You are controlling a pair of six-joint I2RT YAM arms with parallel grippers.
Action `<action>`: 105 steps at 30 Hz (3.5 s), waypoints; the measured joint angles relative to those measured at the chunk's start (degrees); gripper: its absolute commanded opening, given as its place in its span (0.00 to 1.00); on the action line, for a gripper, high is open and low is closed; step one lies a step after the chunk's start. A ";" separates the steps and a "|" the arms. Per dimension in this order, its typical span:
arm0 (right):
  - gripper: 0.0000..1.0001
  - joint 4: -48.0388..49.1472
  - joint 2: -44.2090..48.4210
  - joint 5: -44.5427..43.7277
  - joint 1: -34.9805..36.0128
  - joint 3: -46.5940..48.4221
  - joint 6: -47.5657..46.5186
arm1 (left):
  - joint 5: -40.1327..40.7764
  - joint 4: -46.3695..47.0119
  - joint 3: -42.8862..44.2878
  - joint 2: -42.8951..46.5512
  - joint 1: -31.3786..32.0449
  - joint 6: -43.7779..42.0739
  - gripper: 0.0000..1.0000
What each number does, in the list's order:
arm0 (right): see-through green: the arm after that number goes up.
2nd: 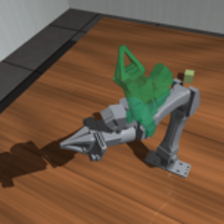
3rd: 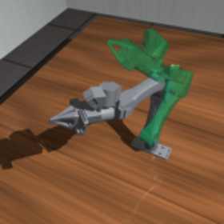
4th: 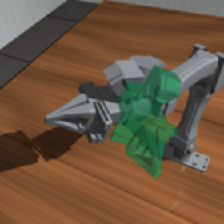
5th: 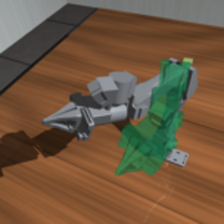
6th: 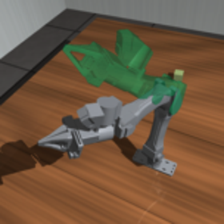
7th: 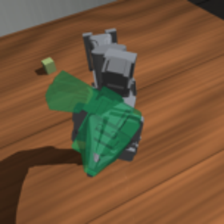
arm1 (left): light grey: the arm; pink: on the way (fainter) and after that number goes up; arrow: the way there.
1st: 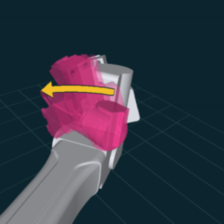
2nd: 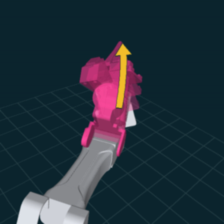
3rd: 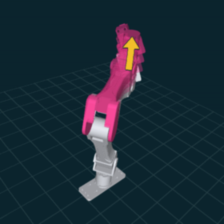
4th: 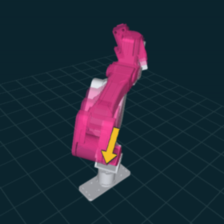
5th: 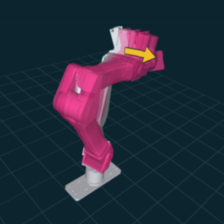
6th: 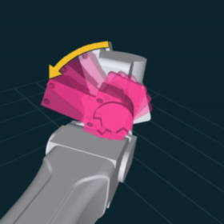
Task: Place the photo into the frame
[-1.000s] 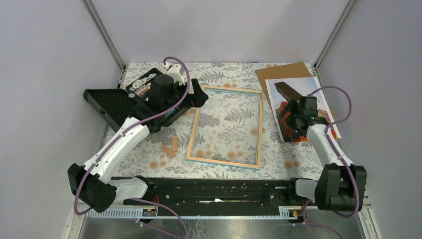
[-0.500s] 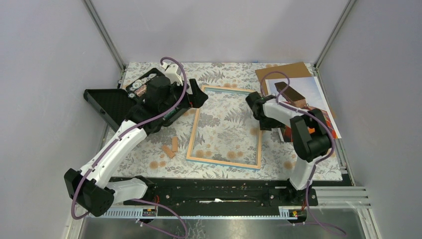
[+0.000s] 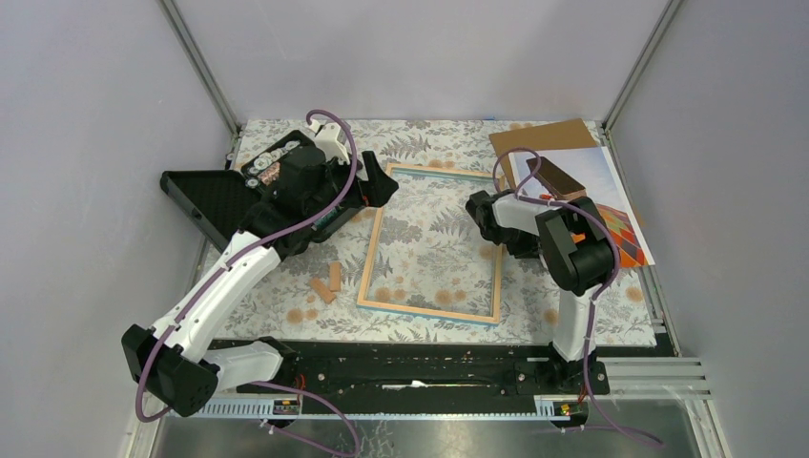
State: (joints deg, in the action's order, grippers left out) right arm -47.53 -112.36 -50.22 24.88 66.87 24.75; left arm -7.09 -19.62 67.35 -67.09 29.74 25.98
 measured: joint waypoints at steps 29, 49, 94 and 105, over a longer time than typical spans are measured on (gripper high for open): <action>0.00 -7.04 23.54 23.04 4.94 24.55 -5.55 | 2.84 0.11 -1.70 3.69 0.00 1.05 0.98; 0.00 41.07 49.59 84.80 -10.47 -18.27 21.31 | 15.32 2.56 -5.16 11.34 -0.13 2.01 0.99; 0.00 -12.39 62.14 80.41 -21.57 -23.58 1.09 | 14.36 2.56 -5.16 8.50 -0.13 2.14 0.99; 0.00 4.24 49.20 85.37 -20.68 -25.03 -0.02 | 14.23 2.58 -5.16 8.48 -0.13 2.12 0.99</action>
State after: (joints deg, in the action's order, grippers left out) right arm -43.29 -63.16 35.16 4.21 41.85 24.73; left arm 7.14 -17.04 62.19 -58.61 29.61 28.10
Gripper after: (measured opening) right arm 0.011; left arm 0.987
